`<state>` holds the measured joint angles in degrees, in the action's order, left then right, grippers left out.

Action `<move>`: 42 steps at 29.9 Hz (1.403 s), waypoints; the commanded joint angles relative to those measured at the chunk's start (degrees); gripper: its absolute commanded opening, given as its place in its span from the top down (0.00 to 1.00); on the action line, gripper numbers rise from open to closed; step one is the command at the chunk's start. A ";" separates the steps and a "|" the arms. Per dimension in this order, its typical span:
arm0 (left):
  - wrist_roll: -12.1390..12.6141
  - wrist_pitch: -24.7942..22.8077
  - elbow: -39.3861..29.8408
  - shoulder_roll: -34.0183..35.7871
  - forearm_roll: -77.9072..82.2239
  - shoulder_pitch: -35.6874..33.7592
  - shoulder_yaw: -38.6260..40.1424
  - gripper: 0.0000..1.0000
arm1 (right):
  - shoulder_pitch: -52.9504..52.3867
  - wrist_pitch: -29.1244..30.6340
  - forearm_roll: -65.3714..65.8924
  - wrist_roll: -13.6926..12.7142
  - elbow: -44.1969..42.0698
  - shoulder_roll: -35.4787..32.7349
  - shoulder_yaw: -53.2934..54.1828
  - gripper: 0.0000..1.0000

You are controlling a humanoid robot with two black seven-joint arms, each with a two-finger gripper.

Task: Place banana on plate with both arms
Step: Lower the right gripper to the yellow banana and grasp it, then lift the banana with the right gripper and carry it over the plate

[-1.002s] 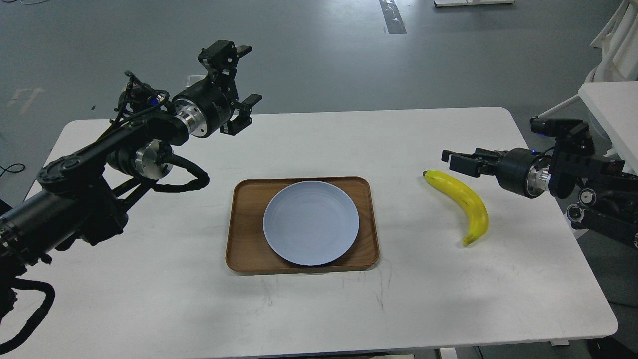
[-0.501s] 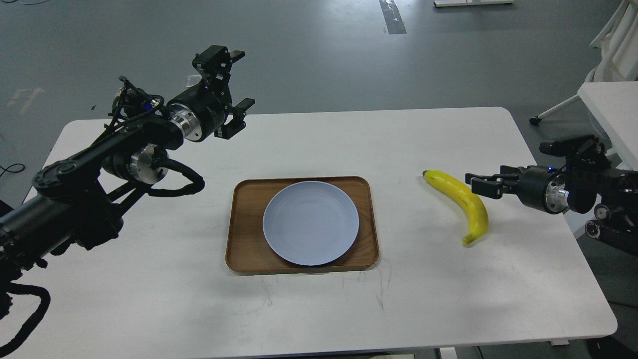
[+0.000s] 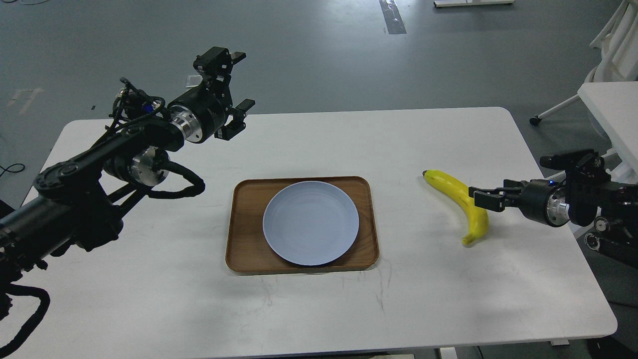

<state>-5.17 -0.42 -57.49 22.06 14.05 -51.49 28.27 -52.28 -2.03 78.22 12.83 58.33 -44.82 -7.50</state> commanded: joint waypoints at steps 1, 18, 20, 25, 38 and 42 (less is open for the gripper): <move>-0.28 0.06 0.01 0.00 0.02 0.51 -0.06 0.02 | 0.51 -0.08 0.00 0.00 -0.76 0.78 0.02 0.05; -2.30 0.24 0.01 0.36 0.98 1.57 -0.06 0.02 | 2.27 -1.14 0.00 0.09 -5.24 6.41 -0.15 0.18; -2.30 0.24 0.01 0.36 1.07 1.57 -0.06 0.02 | 2.71 -1.22 -0.09 0.26 -5.24 6.68 -0.06 0.26; -2.22 0.24 0.01 0.36 1.07 1.66 -0.14 0.02 | 3.32 -1.58 -0.09 0.27 -5.15 7.29 -0.15 0.48; -2.22 0.33 0.09 0.44 2.12 1.75 -0.15 0.02 | 3.15 -2.63 -0.09 0.27 -4.71 7.29 -0.15 1.00; -2.22 0.33 0.09 0.44 2.21 1.75 -0.23 0.02 | 1.92 -2.72 -0.44 0.35 -4.80 7.29 0.02 1.00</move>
<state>-7.38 -0.09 -57.39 22.48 16.22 -49.75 28.12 -49.71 -4.68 78.05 13.14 53.54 -37.53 -7.63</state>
